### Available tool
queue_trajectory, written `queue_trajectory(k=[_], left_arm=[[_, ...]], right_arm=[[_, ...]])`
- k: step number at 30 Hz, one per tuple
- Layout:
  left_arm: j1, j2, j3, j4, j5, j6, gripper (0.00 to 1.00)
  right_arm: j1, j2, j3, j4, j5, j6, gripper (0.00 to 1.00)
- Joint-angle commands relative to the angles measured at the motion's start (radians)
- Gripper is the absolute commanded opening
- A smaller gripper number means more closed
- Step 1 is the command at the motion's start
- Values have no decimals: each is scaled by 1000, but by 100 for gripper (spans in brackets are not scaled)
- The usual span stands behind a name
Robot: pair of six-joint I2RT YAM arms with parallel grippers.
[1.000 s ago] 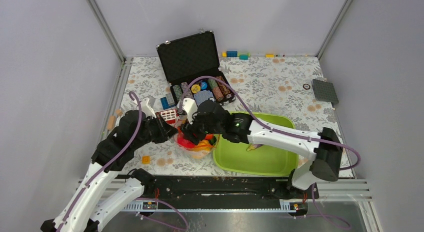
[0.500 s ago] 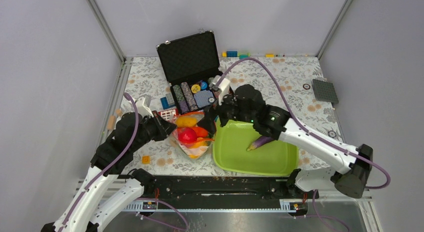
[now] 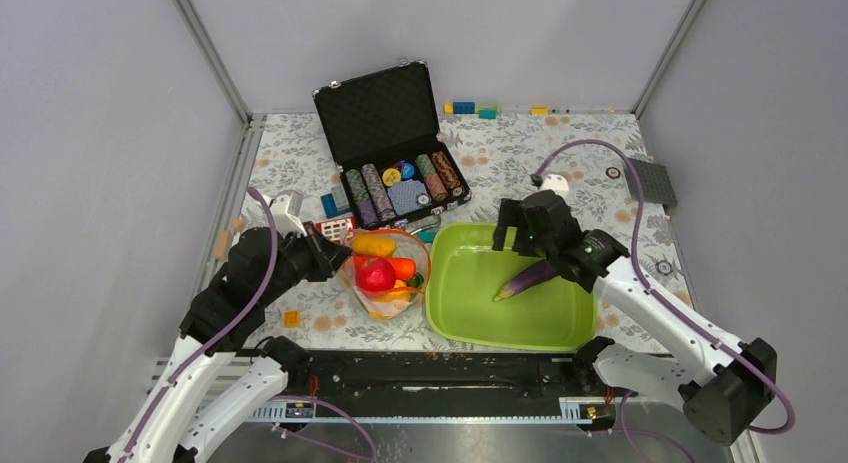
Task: Place the food in the zip-top bag and seal the zipper
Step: Pick up the fake vegetable from the bin.
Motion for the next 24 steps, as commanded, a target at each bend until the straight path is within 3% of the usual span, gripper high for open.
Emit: queue_trajectory(k=[1, 5, 13, 18, 22, 24], left_arm=[[-2, -8, 4, 109, 13, 28, 0], [-2, -17, -3, 115, 9, 30, 0], [-2, -20, -8, 114, 7, 31, 0], [-2, -17, -8, 113, 9, 33, 0], [-2, -22, -8, 108, 2, 36, 0], [-2, -20, -8, 109, -1, 39, 0]], right_arm=[[-114, 41, -92, -79, 144, 201, 99], [-209, 111, -157, -6, 89, 275, 99], [-251, 259, -212, 113, 78, 358, 91], [-255, 287, -244, 186, 28, 372, 70], [-254, 169, -280, 206, 31, 369, 43], [-255, 87, -300, 217, 19, 351, 34]])
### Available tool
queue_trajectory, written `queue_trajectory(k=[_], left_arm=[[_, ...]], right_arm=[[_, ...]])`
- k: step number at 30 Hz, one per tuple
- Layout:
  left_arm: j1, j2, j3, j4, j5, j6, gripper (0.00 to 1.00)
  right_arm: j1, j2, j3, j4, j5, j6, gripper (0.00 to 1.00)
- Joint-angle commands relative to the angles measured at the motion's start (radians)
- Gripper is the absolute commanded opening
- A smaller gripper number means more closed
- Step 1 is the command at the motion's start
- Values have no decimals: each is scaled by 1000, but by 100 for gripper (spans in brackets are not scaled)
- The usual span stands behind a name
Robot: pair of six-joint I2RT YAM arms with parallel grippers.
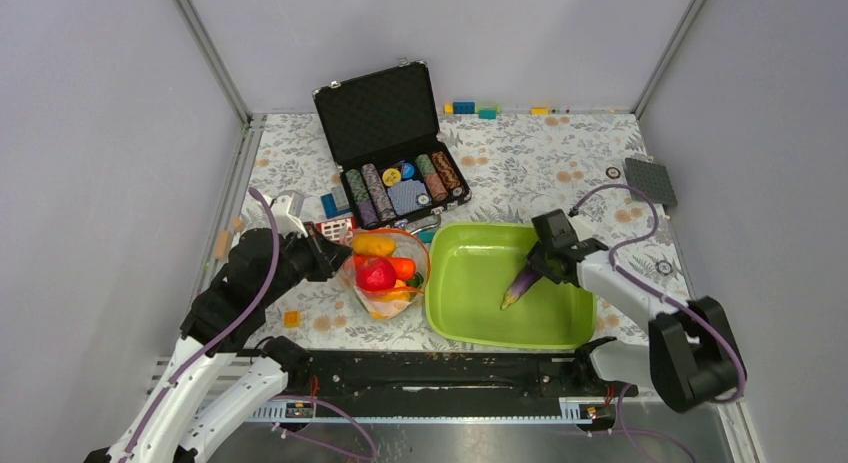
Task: Place the food in the zip-top bag and seal the zipper
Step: Pick up the fake vegetable from the bin, then place the fake vegetable in the zipper food storage bag.
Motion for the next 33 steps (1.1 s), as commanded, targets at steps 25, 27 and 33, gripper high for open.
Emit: queue_trajectory(k=[25, 27, 33], left_arm=[[-2, 2, -8, 93, 7, 11, 0], [-2, 4, -8, 93, 8, 12, 0], [-2, -1, -22, 108, 18, 4, 0]], right_arm=[[384, -321, 354, 583, -688, -927, 17], [424, -263, 389, 674, -752, -954, 16], [546, -77, 497, 773, -805, -1012, 16]])
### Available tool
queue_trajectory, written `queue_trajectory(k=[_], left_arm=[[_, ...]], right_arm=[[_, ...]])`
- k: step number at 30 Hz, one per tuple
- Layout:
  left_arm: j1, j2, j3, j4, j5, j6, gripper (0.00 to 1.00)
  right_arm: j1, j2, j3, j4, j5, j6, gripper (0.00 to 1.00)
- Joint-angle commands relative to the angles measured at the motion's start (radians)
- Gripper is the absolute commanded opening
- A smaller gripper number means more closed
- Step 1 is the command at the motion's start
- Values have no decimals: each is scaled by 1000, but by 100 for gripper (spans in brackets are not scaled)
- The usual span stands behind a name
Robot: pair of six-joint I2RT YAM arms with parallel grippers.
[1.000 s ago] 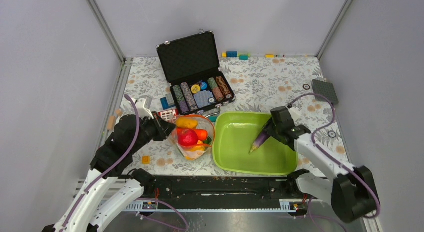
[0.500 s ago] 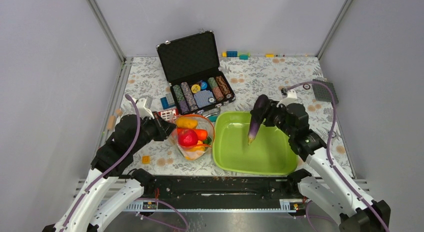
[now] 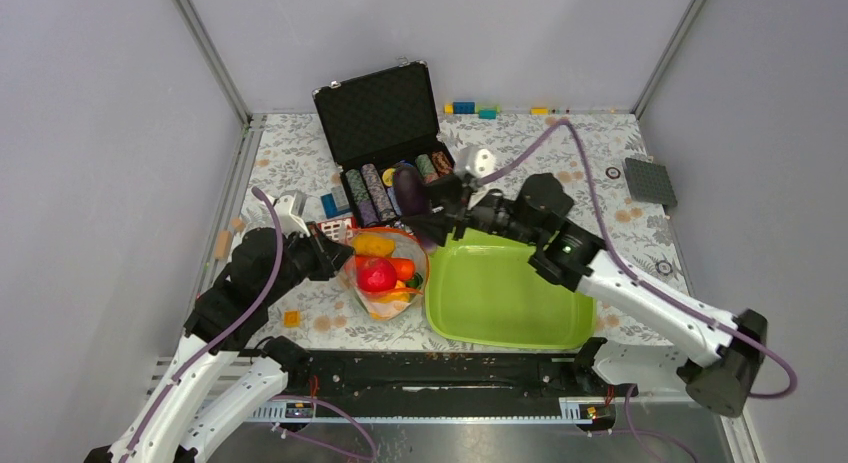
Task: Place the food in the zip-top bag and seal the zipper
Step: Place the fake vegetable in the zipper food storage bag.
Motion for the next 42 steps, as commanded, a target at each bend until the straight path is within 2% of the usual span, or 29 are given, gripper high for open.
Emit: queue_trajectory(k=[1, 5, 8, 18, 22, 33, 38, 42], left_arm=[[-1, -6, -6, 89, 18, 1, 0], [-1, -11, -11, 96, 12, -5, 0], [-2, -15, -6, 92, 13, -5, 0], [-1, -34, -13, 92, -41, -28, 0], [-2, -37, -1, 94, -50, -22, 0], [-2, -44, 46, 130, -50, 7, 0], [-2, -41, 58, 152, -50, 16, 0], [-2, -43, 61, 159, -120, 11, 0]], right_arm=[[67, 112, 70, 145, -72, -92, 16], [105, 185, 79, 133, -59, -93, 17], [157, 203, 72, 29, 15, -218, 19], [204, 226, 114, -330, 95, -217, 21], [221, 264, 140, -405, 101, -230, 21], [244, 444, 375, -691, 217, -172, 24], [244, 494, 427, -801, 240, -152, 19], [249, 516, 463, -875, 230, -168, 17]])
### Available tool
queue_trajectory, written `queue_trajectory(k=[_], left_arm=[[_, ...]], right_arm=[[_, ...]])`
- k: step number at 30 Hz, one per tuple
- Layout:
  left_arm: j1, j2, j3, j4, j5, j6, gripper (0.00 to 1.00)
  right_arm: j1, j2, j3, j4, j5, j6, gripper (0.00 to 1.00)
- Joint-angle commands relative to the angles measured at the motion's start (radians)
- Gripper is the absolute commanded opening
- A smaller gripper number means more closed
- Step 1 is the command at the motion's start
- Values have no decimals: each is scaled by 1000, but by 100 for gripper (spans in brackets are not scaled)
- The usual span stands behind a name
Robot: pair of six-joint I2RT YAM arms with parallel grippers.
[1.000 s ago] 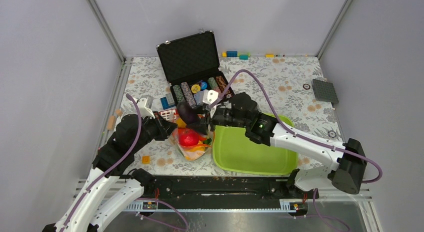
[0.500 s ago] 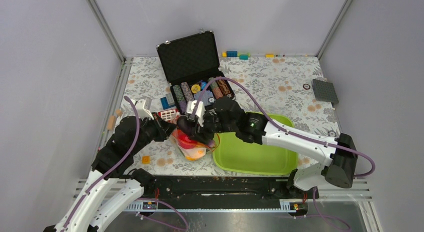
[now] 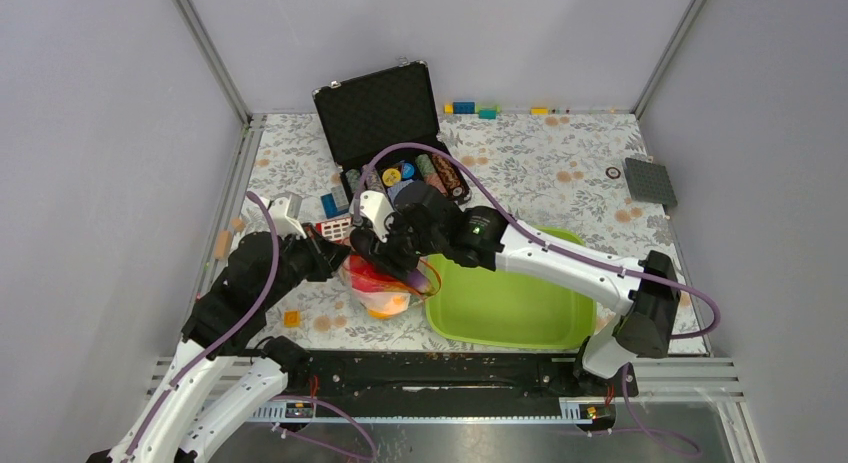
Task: Place the food in the zip-top bag and seal the zipper
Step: Place the fake vegetable in the zipper food storage bag.
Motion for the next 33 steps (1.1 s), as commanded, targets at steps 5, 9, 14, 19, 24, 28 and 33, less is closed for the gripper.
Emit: queue_trajectory(k=[5, 9, 14, 19, 24, 28, 33], left_arm=[[0, -10, 60, 154, -132, -12, 0], [0, 2, 56, 162, -137, -17, 0], [0, 5, 34, 232, 0, 3, 0], [0, 27, 29, 238, 82, 10, 0], [0, 14, 1, 237, 109, 6, 0], [0, 7, -19, 237, 128, 4, 0], [0, 14, -30, 226, 140, 7, 0]], right_arm=[[27, 14, 17, -204, -3, -38, 17], [37, 1, 11, -228, 2, -63, 26], [39, 20, 42, -256, 68, -47, 47], [39, 17, 97, -229, 171, 29, 56], [39, -32, 76, -147, 188, 69, 71], [40, -57, 54, -83, 110, 83, 77], [38, -73, 47, -6, 167, 133, 77]])
